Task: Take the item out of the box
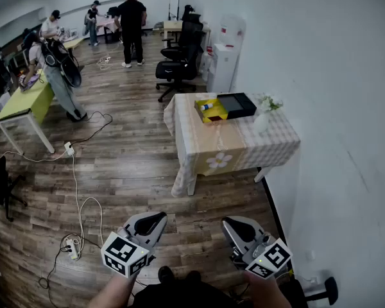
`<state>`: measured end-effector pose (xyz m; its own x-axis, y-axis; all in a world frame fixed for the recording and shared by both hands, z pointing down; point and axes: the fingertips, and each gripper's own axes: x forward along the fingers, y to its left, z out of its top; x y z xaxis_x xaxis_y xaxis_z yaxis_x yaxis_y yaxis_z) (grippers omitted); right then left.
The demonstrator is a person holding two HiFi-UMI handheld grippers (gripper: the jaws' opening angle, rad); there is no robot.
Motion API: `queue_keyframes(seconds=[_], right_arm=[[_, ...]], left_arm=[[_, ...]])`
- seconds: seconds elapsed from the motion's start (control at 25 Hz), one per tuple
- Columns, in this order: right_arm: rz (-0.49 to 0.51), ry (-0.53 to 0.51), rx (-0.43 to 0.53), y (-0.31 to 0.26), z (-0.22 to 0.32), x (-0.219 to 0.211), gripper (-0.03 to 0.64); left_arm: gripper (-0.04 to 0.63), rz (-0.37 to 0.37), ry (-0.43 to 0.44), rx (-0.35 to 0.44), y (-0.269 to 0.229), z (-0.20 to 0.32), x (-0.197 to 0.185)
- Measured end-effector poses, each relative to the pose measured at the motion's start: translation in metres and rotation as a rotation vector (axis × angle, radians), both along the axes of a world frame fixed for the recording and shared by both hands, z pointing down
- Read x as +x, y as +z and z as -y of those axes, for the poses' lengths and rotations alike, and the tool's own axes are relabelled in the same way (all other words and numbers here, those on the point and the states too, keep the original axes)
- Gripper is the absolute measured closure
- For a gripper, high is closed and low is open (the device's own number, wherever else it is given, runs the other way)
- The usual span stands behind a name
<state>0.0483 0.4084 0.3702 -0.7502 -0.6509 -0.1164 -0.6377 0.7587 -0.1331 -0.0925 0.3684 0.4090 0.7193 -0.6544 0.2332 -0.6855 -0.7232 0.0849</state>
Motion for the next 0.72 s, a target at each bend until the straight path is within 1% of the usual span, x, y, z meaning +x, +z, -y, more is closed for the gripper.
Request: queue_keyframes(seconds=[0.4,0.52,0.72], right_arm=[[0.001,-0.028,-0.007,0.003,-0.009,-0.01,0.581],[-0.012,-0.039,0.001,0.003,-0.01,-0.017,0.581],[0.009,-0.067,0.021,-0.005,-0.01,-0.036,0.58]], left_arm=[[0.574,0.007,0.001,-0.025,0.003,-0.014,-0.006],[0.574,0.0,-0.003,-0.004,0.003,-0.015,-0.012],[0.574,-0.003,-0.012,0.001,0.002,-0.017,-0.03]])
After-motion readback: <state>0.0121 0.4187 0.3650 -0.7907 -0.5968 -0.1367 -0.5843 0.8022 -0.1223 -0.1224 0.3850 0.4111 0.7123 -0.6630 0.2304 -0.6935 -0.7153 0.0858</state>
